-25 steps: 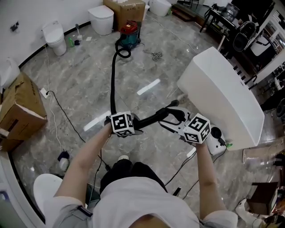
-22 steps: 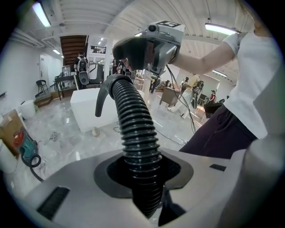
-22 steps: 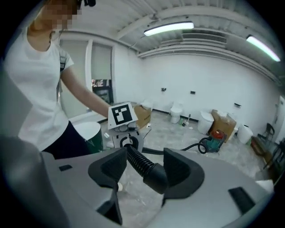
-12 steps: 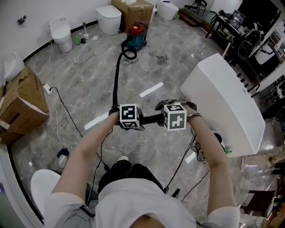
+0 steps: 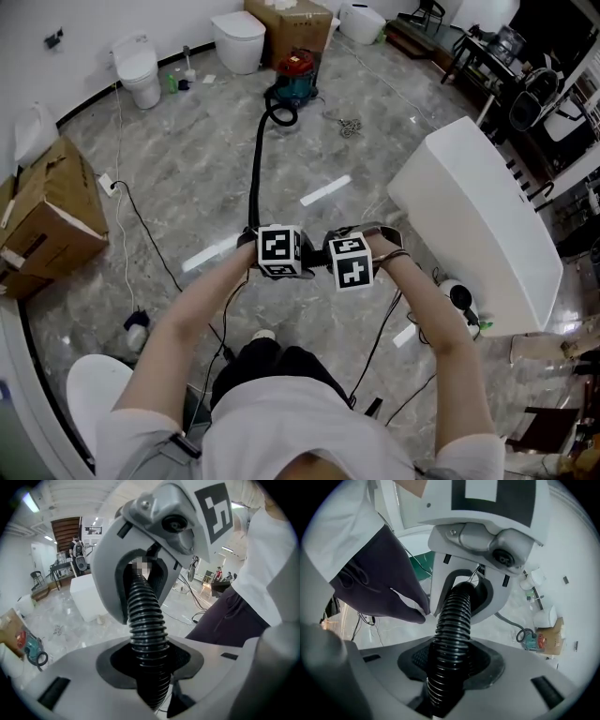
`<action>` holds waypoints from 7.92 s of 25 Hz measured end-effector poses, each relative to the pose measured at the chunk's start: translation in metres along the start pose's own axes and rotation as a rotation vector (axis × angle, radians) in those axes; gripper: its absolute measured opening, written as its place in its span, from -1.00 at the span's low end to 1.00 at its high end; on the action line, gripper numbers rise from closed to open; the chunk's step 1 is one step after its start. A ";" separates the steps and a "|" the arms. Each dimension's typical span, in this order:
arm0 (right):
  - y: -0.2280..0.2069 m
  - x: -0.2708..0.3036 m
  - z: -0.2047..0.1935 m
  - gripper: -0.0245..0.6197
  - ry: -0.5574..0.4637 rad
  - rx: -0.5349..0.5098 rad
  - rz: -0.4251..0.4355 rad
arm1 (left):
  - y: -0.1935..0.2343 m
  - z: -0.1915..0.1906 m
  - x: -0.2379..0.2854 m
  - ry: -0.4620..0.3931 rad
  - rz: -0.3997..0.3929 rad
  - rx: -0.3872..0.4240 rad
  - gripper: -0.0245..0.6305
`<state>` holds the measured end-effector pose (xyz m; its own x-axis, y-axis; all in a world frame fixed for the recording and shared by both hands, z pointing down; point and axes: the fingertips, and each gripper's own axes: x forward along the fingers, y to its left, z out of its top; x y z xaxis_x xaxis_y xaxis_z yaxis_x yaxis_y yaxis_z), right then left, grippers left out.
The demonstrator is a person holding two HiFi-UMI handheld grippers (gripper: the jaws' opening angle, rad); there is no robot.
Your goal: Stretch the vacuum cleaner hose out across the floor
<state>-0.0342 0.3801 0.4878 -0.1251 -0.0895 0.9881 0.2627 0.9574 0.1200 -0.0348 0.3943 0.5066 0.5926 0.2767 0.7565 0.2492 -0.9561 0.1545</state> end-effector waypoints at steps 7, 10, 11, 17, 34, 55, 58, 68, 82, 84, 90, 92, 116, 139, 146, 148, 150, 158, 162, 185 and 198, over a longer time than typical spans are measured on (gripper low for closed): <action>-0.003 -0.004 0.001 -0.44 -0.122 0.167 0.015 | 0.021 0.009 -0.018 -0.106 0.186 -0.020 -0.27; -0.009 -0.009 -0.003 -0.44 -0.183 0.256 -0.007 | 0.035 0.011 -0.037 -0.194 0.284 -0.132 -0.04; -0.011 -0.010 -0.004 -0.44 -0.211 0.292 -0.013 | 0.038 0.011 -0.044 -0.234 0.310 -0.174 0.00; -0.015 -0.013 -0.012 -0.44 -0.363 0.502 -0.024 | 0.041 0.005 -0.088 -0.466 0.465 -0.354 0.04; -0.025 -0.034 0.007 -0.43 -0.952 1.043 -0.029 | -0.010 -0.015 -0.078 -0.580 0.518 -0.532 0.04; -0.016 -0.053 -0.053 -0.43 -1.673 1.675 -0.179 | -0.047 0.043 -0.056 -0.678 0.414 -0.492 0.03; -0.012 -0.039 -0.059 -0.43 -1.649 1.782 -0.199 | -0.050 0.043 -0.056 -0.682 0.413 -0.488 0.03; -0.006 -0.022 -0.094 -0.43 -1.841 2.174 -0.291 | -0.073 0.054 -0.046 -0.690 0.353 -0.464 0.03; -0.024 -0.030 -0.113 -0.44 -2.222 2.457 -0.182 | -0.079 0.036 -0.040 -0.681 0.378 -0.542 0.03; -0.025 -0.039 -0.111 -0.44 -2.295 2.453 -0.135 | -0.075 0.024 -0.040 -0.666 0.405 -0.581 0.03; -0.030 -0.060 -0.099 -0.44 -2.450 2.394 0.045 | -0.058 0.014 -0.054 -0.790 0.436 -0.689 0.03; -0.032 -0.067 -0.093 -0.44 -2.476 2.366 0.105 | -0.054 0.022 -0.064 -0.840 0.433 -0.674 0.03; -0.024 -0.069 0.002 -0.48 -2.416 2.192 0.484 | -0.012 0.051 -0.147 -1.364 0.506 -0.772 0.03; -0.027 -0.064 0.033 -0.31 -2.326 2.020 0.840 | -0.012 0.057 -0.162 -1.390 0.400 -0.660 -0.29; -0.016 -0.064 0.050 -0.23 -2.237 1.949 0.922 | -0.002 0.045 -0.188 -1.398 0.469 -0.653 -0.29; -0.009 -0.061 0.050 -0.23 -2.213 1.951 0.922 | 0.001 0.039 -0.196 -1.333 0.516 -0.626 -0.29; -0.003 -0.058 0.046 -0.23 -2.208 1.959 0.901 | 0.001 0.035 -0.200 -1.248 0.558 -0.592 -0.29; 0.004 -0.056 0.009 -0.23 -2.274 2.000 0.773 | 0.002 0.013 -0.179 -0.993 0.608 -0.573 -0.29; 0.004 -0.053 -0.003 -0.23 -2.295 2.023 0.728 | 0.007 -0.009 -0.165 -0.983 0.613 -0.682 -0.29; 0.004 -0.056 -0.030 -0.23 -2.364 2.031 0.645 | 0.026 -0.206 -0.176 -0.784 1.187 -1.217 0.86; -0.004 -0.072 -0.017 -0.23 -2.258 1.894 0.436 | 0.019 -0.084 -0.152 -0.774 1.031 -0.771 0.44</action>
<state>-0.0097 0.3781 0.4178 -0.5165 -0.7930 -0.3230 0.2756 0.2032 -0.9395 -0.1844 0.3264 0.4481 0.5606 -0.7851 0.2634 -0.8255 -0.5052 0.2515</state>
